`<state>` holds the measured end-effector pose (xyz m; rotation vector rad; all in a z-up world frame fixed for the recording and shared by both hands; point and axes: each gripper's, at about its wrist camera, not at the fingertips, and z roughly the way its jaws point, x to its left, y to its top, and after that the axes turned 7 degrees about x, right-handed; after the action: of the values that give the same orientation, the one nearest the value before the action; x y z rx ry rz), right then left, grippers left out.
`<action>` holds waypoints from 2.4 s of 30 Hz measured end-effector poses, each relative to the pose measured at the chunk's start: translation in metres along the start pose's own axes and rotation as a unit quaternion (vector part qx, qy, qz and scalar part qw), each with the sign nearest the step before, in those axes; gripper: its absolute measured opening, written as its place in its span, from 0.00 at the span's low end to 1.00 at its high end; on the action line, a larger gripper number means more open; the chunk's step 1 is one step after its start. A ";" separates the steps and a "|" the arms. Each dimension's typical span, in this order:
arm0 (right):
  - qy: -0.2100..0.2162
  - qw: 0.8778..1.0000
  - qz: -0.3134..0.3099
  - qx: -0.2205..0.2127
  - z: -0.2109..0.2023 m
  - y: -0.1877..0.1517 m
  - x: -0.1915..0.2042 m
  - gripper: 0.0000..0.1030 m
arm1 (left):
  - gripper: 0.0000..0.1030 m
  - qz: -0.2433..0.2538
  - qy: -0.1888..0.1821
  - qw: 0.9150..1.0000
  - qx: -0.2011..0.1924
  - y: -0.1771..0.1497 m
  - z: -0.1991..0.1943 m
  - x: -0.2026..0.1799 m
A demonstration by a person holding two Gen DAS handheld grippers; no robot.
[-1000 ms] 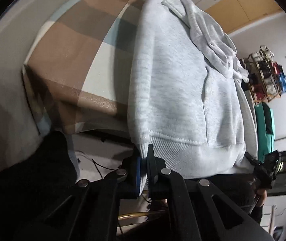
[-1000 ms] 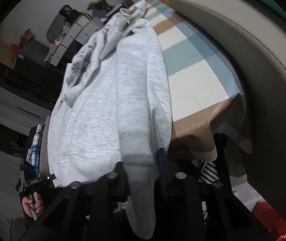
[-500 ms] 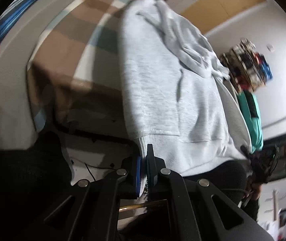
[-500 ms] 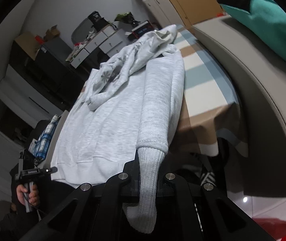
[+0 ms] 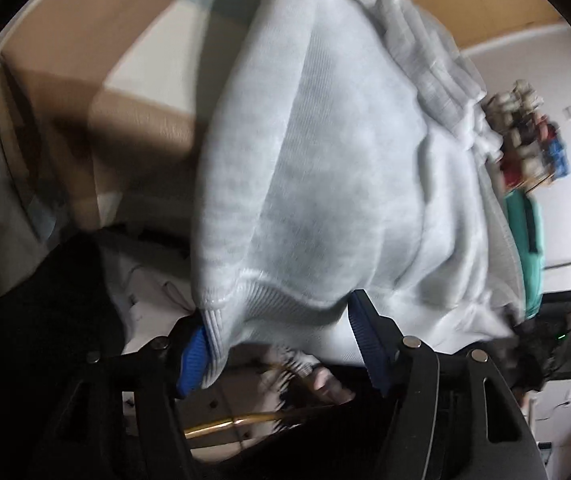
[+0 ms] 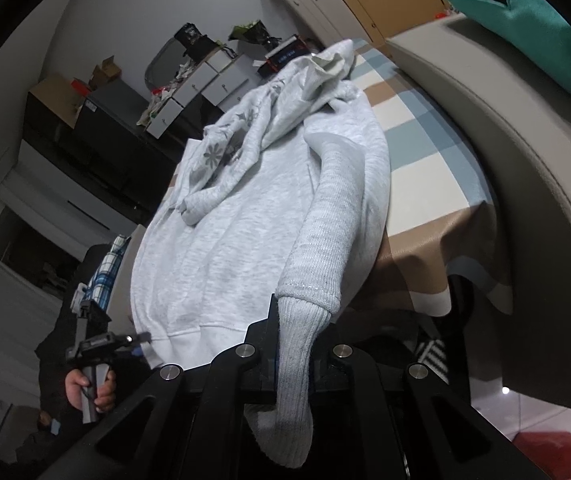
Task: Fold large clothes
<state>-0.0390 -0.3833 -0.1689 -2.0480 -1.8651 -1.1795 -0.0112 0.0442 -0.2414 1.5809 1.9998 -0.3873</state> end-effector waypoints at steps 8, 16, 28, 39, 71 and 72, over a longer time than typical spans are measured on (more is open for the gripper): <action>0.008 1.000 0.007 0.001 0.000 -0.002 -0.002 0.10 | 0.78 0.009 0.057 0.998 -0.035 -0.002 -0.007 0.004; 0.019 1.000 0.017 -0.006 0.001 -0.008 -0.009 0.11 | 0.78 0.031 -0.034 0.999 -0.017 0.005 0.005 0.006; 0.027 0.998 -0.014 -0.049 -0.013 -0.002 0.000 0.07 | 0.12 0.042 -0.106 0.993 -0.006 -0.009 -0.017 -0.007; 0.054 0.990 -0.035 -0.124 -0.059 0.005 0.024 0.07 | 0.10 0.102 -0.142 0.984 -0.045 -0.023 -0.069 -0.055; -0.095 0.962 0.255 -0.034 0.142 0.409 -0.044 0.13 | 0.20 -0.172 -0.164 0.969 0.069 0.403 -0.030 -0.080; -0.089 0.962 0.256 -0.018 0.150 0.408 -0.051 0.14 | 0.20 -0.181 -0.176 0.965 0.070 0.403 -0.027 -0.074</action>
<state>0.3951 -0.4304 -0.1421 -2.5107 -1.2433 -0.9185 0.3797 0.1066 -0.1313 1.1167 2.0036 -0.9016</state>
